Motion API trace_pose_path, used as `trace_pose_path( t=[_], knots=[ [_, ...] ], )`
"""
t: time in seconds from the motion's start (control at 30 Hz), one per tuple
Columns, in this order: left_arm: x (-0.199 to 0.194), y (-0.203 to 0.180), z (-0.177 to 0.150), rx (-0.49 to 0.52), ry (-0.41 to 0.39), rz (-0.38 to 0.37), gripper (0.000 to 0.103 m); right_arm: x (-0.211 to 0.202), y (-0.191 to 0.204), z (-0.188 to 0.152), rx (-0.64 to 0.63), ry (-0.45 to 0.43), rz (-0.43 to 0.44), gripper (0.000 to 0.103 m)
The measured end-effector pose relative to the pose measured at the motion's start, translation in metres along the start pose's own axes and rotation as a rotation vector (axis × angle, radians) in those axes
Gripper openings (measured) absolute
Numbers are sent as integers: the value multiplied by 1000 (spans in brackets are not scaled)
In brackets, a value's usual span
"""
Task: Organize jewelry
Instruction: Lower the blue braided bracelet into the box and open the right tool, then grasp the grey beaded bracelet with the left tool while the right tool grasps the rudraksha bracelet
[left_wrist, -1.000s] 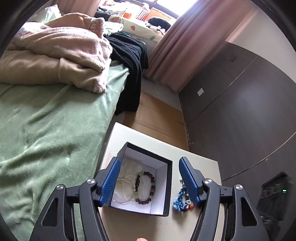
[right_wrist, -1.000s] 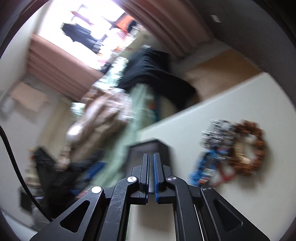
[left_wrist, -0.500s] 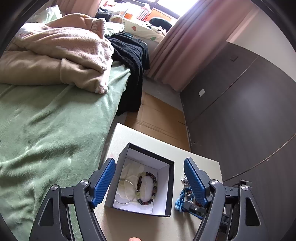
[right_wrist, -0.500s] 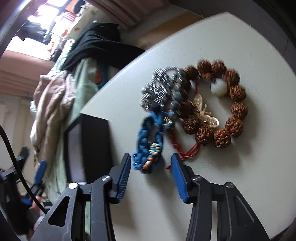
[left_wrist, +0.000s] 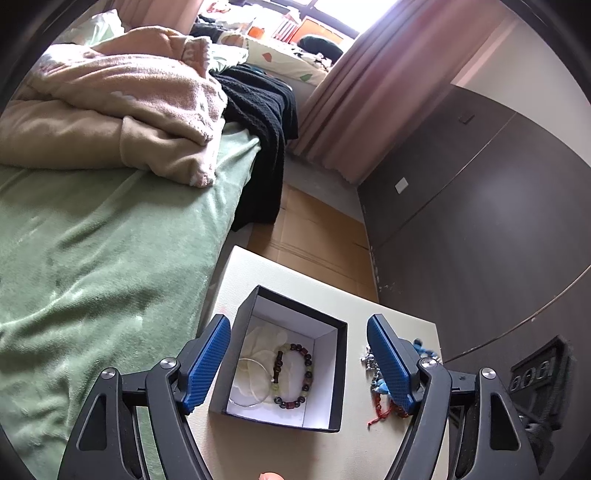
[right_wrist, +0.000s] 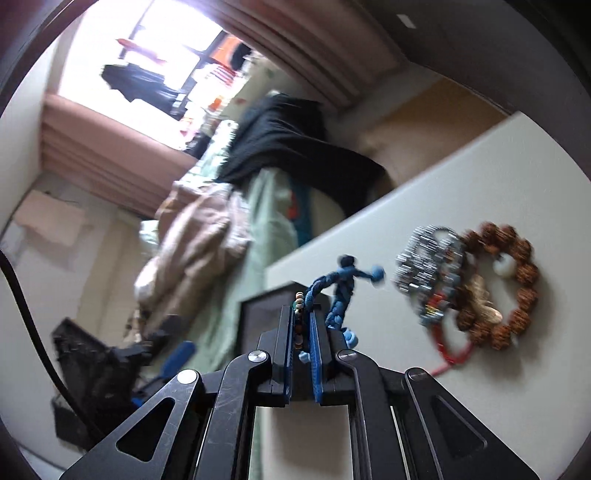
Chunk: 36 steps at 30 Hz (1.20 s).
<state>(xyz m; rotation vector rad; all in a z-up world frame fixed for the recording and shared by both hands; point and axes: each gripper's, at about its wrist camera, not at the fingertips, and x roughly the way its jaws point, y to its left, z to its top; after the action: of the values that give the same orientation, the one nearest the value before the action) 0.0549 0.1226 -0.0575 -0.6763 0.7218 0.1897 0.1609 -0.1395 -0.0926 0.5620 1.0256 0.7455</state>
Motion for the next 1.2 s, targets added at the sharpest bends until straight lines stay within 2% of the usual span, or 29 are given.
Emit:
trace_pose_path(
  t=[0.13, 0.27, 0.3, 0.33, 0.37, 0.4, 0.43, 0.63, 0.83, 0.97, 1.2],
  knots=[
    [-4, 1, 1, -5, -17, 4, 77, 4, 23, -2, -50, -7, 85, 10],
    [-8, 8, 3, -29, -34, 15, 77, 25, 48, -7, -95, 40, 149, 10],
    [-9, 11, 3, -40, -37, 18, 77, 34, 53, -9, -108, 64, 142, 15],
    [-10, 12, 4, -45, -39, 18, 77, 41, 55, -10, -113, 93, 137, 34],
    [-10, 14, 4, -52, -41, 20, 77, 48, 54, -11, -110, 125, 135, 46],
    [-11, 15, 5, -56, -41, 21, 77, 52, 52, -12, -100, 137, 128, 65],
    [-11, 16, 5, -57, -40, 21, 77, 51, 50, -13, -90, 124, 111, 69],
    [-8, 8, 3, -34, -30, 26, 77, 27, 33, -4, -52, 78, 70, 69],
    [-3, -14, -6, 33, -22, 28, 77, -7, 7, 3, -11, 38, -7, 69],
    [2, -29, -12, 70, -11, 21, 77, -29, -7, 9, 4, 22, -95, 69],
    [17, -58, -26, 135, 17, 10, 77, -54, -39, 17, 73, 14, -174, 69]
  ],
)
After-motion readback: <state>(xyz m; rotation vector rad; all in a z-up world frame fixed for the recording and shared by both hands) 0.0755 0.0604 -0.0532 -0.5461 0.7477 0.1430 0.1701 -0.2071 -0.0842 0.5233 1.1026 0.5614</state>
